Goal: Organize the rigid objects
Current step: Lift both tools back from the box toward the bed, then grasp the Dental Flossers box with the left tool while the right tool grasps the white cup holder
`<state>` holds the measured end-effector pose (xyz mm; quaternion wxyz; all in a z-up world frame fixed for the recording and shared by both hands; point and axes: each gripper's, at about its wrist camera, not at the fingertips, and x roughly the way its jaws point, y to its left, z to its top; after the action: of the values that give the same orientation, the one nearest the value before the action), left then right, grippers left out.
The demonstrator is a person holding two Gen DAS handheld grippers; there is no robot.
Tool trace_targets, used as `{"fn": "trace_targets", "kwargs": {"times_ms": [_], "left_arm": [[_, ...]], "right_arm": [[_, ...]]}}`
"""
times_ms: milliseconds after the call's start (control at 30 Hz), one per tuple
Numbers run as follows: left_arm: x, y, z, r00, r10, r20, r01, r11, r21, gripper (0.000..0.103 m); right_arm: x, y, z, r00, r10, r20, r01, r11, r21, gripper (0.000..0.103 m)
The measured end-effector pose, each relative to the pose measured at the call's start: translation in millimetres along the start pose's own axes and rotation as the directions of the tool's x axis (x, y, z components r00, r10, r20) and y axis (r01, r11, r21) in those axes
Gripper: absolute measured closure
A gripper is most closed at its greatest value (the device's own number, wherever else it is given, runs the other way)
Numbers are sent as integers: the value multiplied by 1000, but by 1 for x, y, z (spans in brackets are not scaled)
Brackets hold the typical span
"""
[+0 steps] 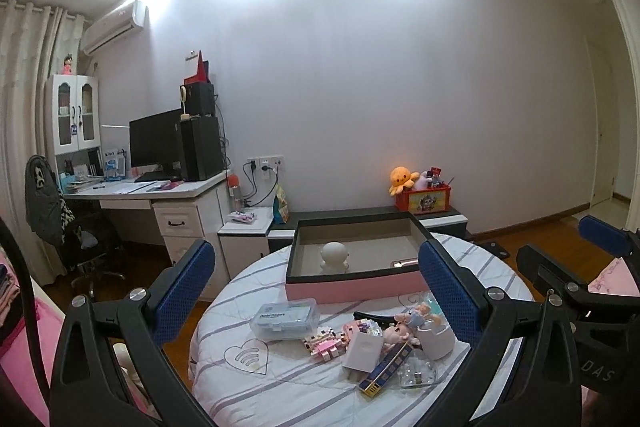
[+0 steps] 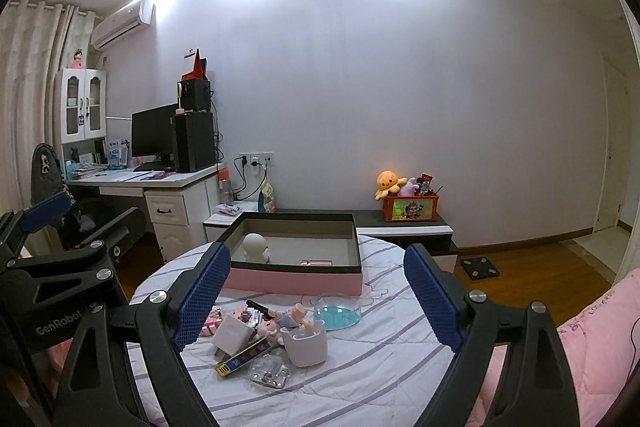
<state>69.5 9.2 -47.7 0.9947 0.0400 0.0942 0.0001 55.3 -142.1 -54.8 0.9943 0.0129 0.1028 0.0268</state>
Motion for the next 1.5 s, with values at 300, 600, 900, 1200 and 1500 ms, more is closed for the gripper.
{"fn": "trace_targets", "kwargs": {"times_ms": [300, 600, 900, 1200, 1500], "left_arm": [[31, 3, -23, 988, -95, -121, 89, 995, -53, 0], [77, 7, -81, 936, -119, -330, 97, 992, -82, 0], [101, 12, -108, 903, -113, -414, 94, 993, -66, 0], [127, 34, -123, 875, -98, -474, 61, 994, -92, 0], [152, 50, -134, 839, -123, -531, 60, 989, -135, 0]], "right_arm": [[16, -5, -14, 999, 0, -55, 1, 1000, 10, 13], [64, -4, -60, 972, -3, -233, 1, 1000, -9, 13], [113, -2, -94, 925, 6, -381, -8, 1000, -5, 13], [167, -8, -106, 869, 62, -492, -38, 998, 58, 13], [186, -25, -109, 810, 231, -538, -155, 971, 184, 45]]}}
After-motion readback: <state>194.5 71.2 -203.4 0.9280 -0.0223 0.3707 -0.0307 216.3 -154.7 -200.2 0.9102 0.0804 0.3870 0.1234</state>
